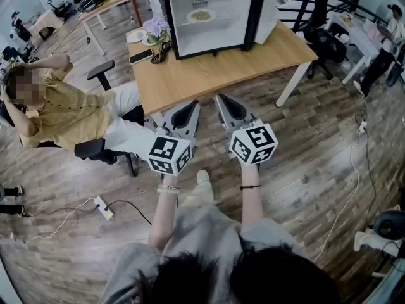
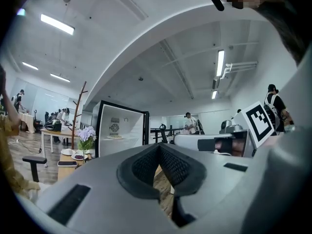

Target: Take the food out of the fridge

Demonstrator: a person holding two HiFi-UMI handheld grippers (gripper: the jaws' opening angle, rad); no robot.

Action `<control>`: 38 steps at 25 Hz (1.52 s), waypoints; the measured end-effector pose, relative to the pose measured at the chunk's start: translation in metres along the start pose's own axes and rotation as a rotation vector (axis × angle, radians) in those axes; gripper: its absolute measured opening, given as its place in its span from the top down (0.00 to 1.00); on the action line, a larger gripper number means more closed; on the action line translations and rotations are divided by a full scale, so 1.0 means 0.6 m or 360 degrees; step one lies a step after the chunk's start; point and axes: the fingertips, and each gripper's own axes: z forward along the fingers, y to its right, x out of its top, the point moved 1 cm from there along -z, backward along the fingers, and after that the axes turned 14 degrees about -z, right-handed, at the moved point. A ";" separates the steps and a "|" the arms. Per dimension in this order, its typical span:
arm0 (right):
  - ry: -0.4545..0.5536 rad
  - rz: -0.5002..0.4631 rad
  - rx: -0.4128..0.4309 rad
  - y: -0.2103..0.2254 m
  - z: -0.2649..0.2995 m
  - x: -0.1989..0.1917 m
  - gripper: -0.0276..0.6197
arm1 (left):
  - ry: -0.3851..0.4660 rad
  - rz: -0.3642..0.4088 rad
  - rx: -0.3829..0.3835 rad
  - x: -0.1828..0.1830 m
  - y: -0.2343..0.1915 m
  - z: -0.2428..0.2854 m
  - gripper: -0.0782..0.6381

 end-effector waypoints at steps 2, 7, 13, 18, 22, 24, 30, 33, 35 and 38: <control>-0.0005 0.0002 -0.0010 0.016 0.001 -0.007 0.94 | -0.0008 -0.0001 -0.0015 -0.006 0.003 0.018 0.88; -0.0014 0.0005 -0.0009 0.054 0.017 -0.011 0.94 | 0.0002 -0.0007 -0.0038 -0.002 -0.001 0.065 0.88; -0.0020 -0.0004 0.0023 0.085 0.054 -0.018 0.94 | 0.0011 -0.0014 -0.0050 0.007 -0.018 0.120 0.88; -0.0030 -0.0007 0.0061 0.118 0.093 -0.024 0.94 | 0.0007 -0.0025 -0.0051 0.011 -0.041 0.171 0.88; -0.0025 -0.0017 0.0090 0.143 0.129 -0.024 0.94 | 0.0030 -0.0027 -0.0040 0.025 -0.064 0.207 0.88; -0.0018 -0.0016 0.0105 0.152 0.147 -0.025 0.94 | 0.0042 -0.0024 -0.0030 0.032 -0.077 0.220 0.88; -0.0016 0.0046 0.0138 0.178 0.181 -0.045 0.94 | 0.0037 -0.0022 0.0009 0.033 -0.111 0.249 0.88; -0.0035 0.0049 0.0147 0.198 0.193 -0.055 0.94 | 0.0038 -0.0024 0.0019 0.034 -0.117 0.271 0.88; -0.0043 0.0048 0.0159 0.216 0.205 -0.058 0.94 | 0.0037 -0.0032 0.0030 0.032 -0.122 0.288 0.88; -0.0044 0.0044 0.0190 0.243 0.225 -0.058 0.94 | 0.0038 -0.0051 0.0060 0.030 -0.133 0.316 0.88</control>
